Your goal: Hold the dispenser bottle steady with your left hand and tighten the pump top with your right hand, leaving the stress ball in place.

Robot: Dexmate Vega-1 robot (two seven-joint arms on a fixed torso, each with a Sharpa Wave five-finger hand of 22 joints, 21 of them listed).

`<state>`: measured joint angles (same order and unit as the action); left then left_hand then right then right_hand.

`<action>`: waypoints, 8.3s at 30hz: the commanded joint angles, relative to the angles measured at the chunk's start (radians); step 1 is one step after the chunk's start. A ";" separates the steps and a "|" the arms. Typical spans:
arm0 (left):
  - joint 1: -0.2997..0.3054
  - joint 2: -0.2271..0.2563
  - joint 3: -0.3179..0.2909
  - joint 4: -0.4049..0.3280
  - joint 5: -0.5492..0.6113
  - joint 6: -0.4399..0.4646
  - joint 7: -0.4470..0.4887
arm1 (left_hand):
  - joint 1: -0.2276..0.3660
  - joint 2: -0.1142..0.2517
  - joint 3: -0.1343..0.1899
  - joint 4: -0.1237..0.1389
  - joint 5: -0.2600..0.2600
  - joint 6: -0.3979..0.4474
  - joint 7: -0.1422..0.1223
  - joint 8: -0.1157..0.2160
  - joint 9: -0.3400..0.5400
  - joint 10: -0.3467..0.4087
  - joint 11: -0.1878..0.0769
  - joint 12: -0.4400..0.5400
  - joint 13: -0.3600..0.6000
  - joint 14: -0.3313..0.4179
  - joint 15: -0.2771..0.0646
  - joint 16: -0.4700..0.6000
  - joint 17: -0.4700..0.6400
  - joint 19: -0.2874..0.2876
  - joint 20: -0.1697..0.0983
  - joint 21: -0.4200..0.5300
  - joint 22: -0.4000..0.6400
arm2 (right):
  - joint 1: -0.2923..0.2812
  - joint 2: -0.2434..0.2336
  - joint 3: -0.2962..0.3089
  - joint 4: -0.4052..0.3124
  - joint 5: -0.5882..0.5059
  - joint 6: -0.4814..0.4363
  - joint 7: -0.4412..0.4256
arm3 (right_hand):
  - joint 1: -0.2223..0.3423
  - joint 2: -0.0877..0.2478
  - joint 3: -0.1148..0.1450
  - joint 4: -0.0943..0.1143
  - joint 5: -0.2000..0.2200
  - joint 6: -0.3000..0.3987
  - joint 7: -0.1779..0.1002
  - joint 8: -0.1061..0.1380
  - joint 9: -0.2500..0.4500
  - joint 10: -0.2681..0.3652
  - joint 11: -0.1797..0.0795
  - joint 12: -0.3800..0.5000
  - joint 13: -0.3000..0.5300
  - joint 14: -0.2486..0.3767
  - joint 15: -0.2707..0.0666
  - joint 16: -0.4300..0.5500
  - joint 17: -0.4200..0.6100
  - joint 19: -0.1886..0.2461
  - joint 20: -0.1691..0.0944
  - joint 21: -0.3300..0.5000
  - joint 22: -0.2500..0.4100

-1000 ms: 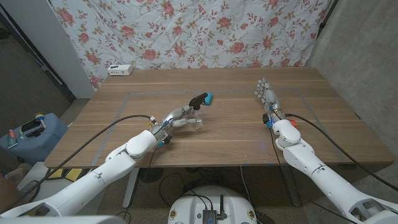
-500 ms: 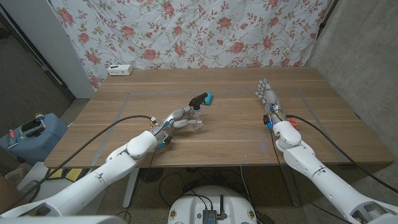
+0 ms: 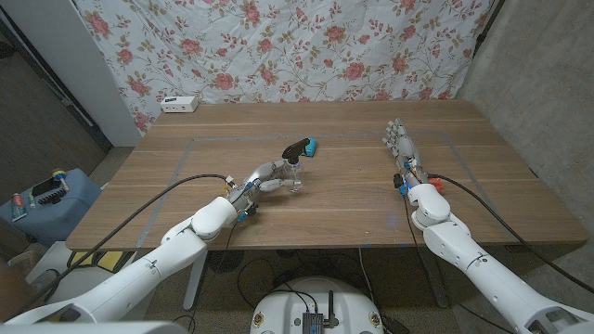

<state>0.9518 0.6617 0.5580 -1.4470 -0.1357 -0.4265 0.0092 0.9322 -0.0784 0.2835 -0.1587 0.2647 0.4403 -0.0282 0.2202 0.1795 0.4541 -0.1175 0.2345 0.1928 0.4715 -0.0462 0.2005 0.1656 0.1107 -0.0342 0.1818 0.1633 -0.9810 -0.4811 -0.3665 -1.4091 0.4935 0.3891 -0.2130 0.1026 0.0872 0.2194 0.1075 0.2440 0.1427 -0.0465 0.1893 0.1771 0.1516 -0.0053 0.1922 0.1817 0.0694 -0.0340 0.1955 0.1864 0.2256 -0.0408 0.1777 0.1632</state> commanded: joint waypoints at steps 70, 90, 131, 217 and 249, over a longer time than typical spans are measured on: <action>-0.091 -0.185 0.012 0.182 -0.007 -0.176 0.074 | 0.078 0.100 0.012 0.021 -0.085 0.266 0.024 0.024 0.015 0.210 0.029 0.057 0.054 0.303 -0.127 0.024 0.005 0.227 -0.129 0.026 0.001 | 0.020 -0.060 -0.011 -0.076 -0.023 -0.078 0.031 | -0.011 0.008 0.003 -0.002 0.007 0.007 -0.005 0.000 0.001 -0.004 0.005 -0.001 0.003 -0.009 -0.009 -0.002 0.004 -0.003 -0.068 0.007 0.002; -0.144 -0.228 0.033 0.208 0.010 -0.184 0.074 | 0.076 0.102 0.018 0.019 -0.086 0.288 0.033 0.022 0.016 0.230 0.028 0.056 0.058 0.335 -0.131 0.014 0.002 0.245 -0.131 0.018 0.001 | 0.013 -0.096 -0.001 -0.134 -0.035 -0.099 0.035 | -0.012 0.010 0.004 -0.001 0.007 0.010 -0.005 0.000 0.001 -0.002 0.006 -0.001 0.003 -0.009 -0.008 -0.002 0.004 -0.002 -0.067 0.008 0.002; -0.322 -0.390 0.101 0.512 0.018 -0.330 0.039 | 0.067 0.101 0.024 0.019 -0.087 0.314 0.028 0.016 0.017 0.257 0.025 0.048 0.055 0.360 -0.135 -0.004 0.000 0.252 -0.133 0.007 0.001 | 0.026 -0.319 0.022 -0.410 -0.154 -0.366 0.056 | 0.048 -0.013 0.019 -0.055 0.008 0.011 -0.025 0.000 0.001 0.041 0.005 0.011 0.005 0.005 -0.017 -0.003 -0.004 0.029 -0.055 0.014 0.002; -0.499 -0.519 0.196 0.788 0.034 -0.393 0.017 | 0.051 0.101 0.040 0.017 -0.089 0.363 0.021 0.004 0.018 0.300 0.027 0.028 0.054 0.386 -0.139 -0.016 0.000 0.262 -0.134 0.003 0.001 | 0.358 -0.620 -0.110 -0.710 -0.514 -0.758 0.520 | 0.488 -0.085 0.130 -0.299 -0.047 -0.004 -0.102 0.020 0.014 0.052 -0.105 0.006 0.019 -0.039 0.039 -0.003 0.000 -0.008 0.085 0.001 0.004; -0.509 -0.534 0.207 0.823 0.051 -0.424 0.029 | 0.044 0.098 0.044 0.016 -0.089 0.379 0.020 0.001 0.018 0.313 0.024 0.022 0.053 0.391 -0.138 -0.018 -0.001 0.262 -0.134 0.002 0.001 | 0.452 -0.595 -0.175 -0.773 -0.642 -0.872 0.639 | 0.660 -0.171 0.174 -0.279 -0.049 0.172 -0.080 0.090 0.026 0.216 -0.087 0.049 0.036 0.079 -0.017 0.032 -0.002 0.009 0.083 0.013 0.004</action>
<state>0.4671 0.1505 0.7572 -0.6843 -0.0883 -0.8125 0.0380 1.0115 -0.0193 0.2919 -0.1695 0.1688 0.7130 0.0162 0.2184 0.1929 0.7521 -0.0913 0.2614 0.2459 0.8562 -0.1072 0.1767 0.1628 0.3642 -0.0412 0.1847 0.1633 -0.5575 -1.0877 -0.5169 -2.1658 -0.1005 -0.4475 0.3946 0.7535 -0.0814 0.3879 -0.1737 0.1981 0.3002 -0.1250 0.2724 0.1979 0.3547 -0.0895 0.2333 0.2156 0.1340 -0.0374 0.2190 0.1827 0.2241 0.0429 0.1818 0.1652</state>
